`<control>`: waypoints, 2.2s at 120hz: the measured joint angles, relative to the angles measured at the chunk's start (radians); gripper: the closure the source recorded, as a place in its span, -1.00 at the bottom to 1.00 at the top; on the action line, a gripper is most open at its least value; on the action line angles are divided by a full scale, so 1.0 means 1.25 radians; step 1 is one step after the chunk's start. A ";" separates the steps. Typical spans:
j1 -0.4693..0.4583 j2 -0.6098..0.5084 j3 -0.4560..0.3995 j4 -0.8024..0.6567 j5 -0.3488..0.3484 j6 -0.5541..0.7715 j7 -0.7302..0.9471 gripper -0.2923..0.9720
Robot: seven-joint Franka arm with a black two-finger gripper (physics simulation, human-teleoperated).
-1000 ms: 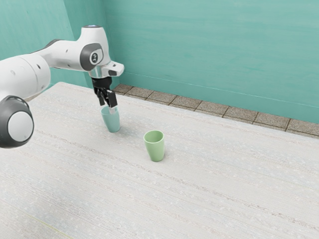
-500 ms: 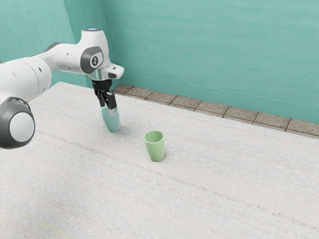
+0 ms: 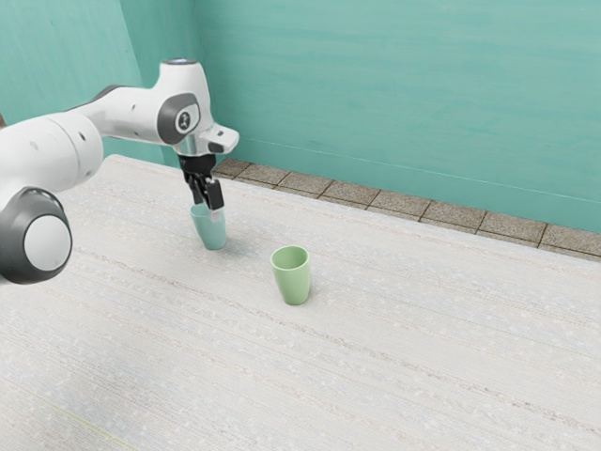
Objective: Place the left cup onto the right cup
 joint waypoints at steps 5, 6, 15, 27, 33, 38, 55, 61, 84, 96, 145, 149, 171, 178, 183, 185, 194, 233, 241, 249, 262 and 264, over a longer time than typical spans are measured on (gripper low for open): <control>0.001 0.003 -0.002 0.002 0.003 0.001 0.001 -0.54; 0.001 0.003 -0.003 0.003 0.004 0.001 0.001 -0.54; 0.004 0.006 -0.005 0.004 0.008 0.004 0.003 -0.53; 0.009 0.010 -0.012 0.004 0.013 0.011 0.006 -0.53; 0.010 0.013 -0.018 0.004 0.018 0.014 0.007 -0.53; 0.013 0.015 -0.022 0.004 0.023 0.016 0.008 -0.53; 0.014 0.028 -0.027 0.014 0.033 0.022 0.012 -0.53; 0.014 0.032 -0.027 0.017 0.035 0.023 0.013 -0.53; 0.014 0.051 -0.031 0.028 0.046 0.028 0.016 -0.53; 0.014 0.058 -0.032 0.030 0.050 0.031 0.017 -0.53; 0.016 0.082 -0.033 0.042 0.053 0.037 0.020 -0.52; 0.016 0.085 -0.033 0.043 0.053 0.037 0.021 -0.52; 0.016 0.091 -0.033 0.045 0.054 0.038 0.022 -0.51; 0.016 0.092 -0.032 0.045 0.054 0.039 0.022 -0.50; 0.016 0.092 -0.032 0.045 0.054 0.039 0.022 -0.49; 0.016 0.092 -0.032 0.045 0.054 0.039 0.022 -0.48; 0.016 0.093 -0.032 0.047 0.055 0.039 0.022 -0.45; 0.018 0.095 -0.031 0.052 0.054 0.039 0.027 -0.16; 0.019 0.096 -0.031 0.053 0.054 0.039 0.028 -0.11; 0.019 0.098 -0.030 0.056 0.054 0.039 0.028 -0.07; 0.019 0.099 -0.030 0.057 0.054 0.039 0.029 -0.01; 0.019 0.100 -0.030 0.057 0.054 0.039 0.029 -0.01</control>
